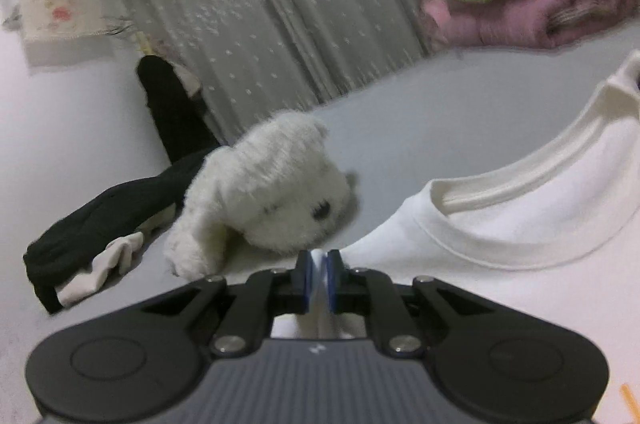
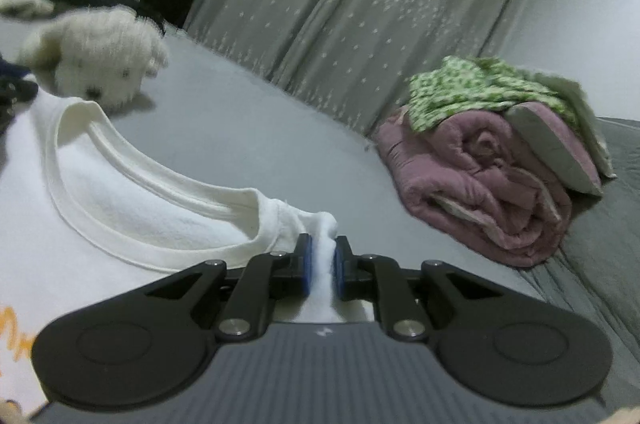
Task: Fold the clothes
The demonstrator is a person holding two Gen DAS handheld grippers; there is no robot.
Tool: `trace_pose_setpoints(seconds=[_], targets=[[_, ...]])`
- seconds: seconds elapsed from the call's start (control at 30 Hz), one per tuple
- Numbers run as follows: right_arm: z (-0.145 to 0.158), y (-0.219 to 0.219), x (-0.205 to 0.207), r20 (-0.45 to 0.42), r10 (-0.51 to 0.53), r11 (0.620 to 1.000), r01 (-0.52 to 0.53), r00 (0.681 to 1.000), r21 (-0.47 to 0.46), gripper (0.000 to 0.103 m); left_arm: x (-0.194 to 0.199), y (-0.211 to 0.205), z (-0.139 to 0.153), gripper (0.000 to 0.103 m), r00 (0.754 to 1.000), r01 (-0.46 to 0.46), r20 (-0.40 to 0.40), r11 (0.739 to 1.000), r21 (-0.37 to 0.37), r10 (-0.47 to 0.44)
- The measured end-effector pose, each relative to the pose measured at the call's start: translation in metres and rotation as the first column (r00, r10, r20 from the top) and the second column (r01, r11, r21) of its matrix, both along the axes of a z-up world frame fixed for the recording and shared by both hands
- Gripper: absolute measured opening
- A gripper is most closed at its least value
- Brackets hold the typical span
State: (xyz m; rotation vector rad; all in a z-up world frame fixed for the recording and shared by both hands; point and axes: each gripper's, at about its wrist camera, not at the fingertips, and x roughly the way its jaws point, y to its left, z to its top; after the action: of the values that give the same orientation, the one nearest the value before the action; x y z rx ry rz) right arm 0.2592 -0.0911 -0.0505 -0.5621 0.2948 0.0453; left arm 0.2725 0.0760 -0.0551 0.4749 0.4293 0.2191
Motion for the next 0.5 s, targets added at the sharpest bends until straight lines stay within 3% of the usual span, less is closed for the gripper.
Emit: trace_pose_setpoints(seconds=[0.13, 0.27, 0.5], targets=[[-0.026, 0.002, 0.019, -0.124, 0.010, 0.997, -0.020, 0.992, -0.076, 0.014, 0.022, -0.007, -0.013, 0.008, 0.988, 0.011, -0.152, 0.999, 0.050, -0.003], [-0.028, -0.001, 0.025, -0.167, 0.015, 0.997, -0.028, 0.986, -0.073, 0.018, 0.022, -0.021, -0.022, 0.007, 0.989, 0.019, -0.150, 0.987, 0.160, 0.005], [-0.030, 0.001, 0.025, -0.147, 0.017, 0.997, -0.027, 0.989, -0.066, 0.018, 0.023, -0.011, -0.015, 0.008, 0.990, 0.020, -0.144, 0.996, 0.083, -0.008]])
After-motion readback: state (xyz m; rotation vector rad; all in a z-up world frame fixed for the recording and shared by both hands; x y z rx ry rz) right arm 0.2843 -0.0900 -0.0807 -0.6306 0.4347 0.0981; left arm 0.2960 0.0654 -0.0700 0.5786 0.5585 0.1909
